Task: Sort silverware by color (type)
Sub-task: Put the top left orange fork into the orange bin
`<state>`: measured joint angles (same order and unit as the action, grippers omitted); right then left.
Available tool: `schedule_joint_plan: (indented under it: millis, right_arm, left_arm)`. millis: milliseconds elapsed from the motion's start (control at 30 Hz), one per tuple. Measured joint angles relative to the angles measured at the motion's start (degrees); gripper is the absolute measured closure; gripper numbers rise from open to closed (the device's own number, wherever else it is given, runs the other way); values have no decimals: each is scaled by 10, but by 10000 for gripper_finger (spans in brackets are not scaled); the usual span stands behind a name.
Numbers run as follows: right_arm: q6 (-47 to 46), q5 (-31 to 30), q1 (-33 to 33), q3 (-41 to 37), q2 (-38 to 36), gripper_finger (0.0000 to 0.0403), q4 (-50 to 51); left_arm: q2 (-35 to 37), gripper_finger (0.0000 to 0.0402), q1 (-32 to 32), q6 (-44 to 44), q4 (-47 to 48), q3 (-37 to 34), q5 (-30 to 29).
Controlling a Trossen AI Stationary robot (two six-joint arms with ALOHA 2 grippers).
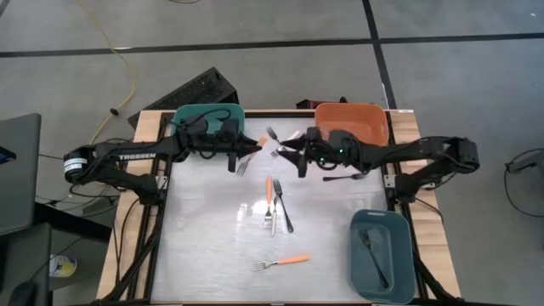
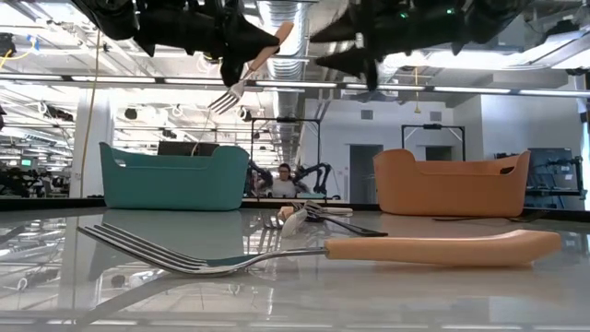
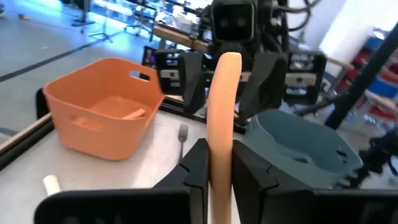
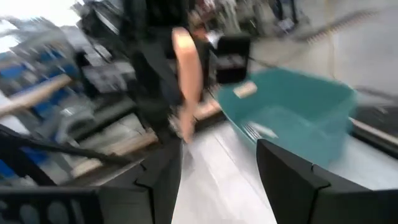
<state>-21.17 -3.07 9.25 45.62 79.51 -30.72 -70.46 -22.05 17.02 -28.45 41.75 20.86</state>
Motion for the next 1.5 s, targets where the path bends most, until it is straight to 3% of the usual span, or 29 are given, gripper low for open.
schedule_joint_plan:
  millis: [200,333,533,667,833,1033,1100,1300,1500]
  right_arm:
    - [2,14,-2,14,51,175,-126]
    - [37,20,-2,43,72,175,-121]
    - [52,92,9,98,121,175,-117]
    - [52,107,18,130,150,179,-113]
    - [52,138,28,140,157,225,-106]
    - [55,143,40,140,157,331,-100]
    - [47,150,45,140,157,331,-100]
    - [20,152,72,138,132,331,-58]
    - [28,96,124,101,5,331,39]
  left_arm:
    - [0,376,7,-35,40,0,14]
    - [0,376,7,-39,39,0,11]
    - [0,376,7,-39,43,0,-11]
    - [0,376,7,-36,48,0,-23]
    - [1,376,6,-30,38,1,-33]
    - [1,376,6,-23,24,1,-39]
    - [0,373,6,-20,17,1,-49]
    - [1,291,3,-37,50,1,-82]
    - [23,210,-54,-33,89,0,-54]
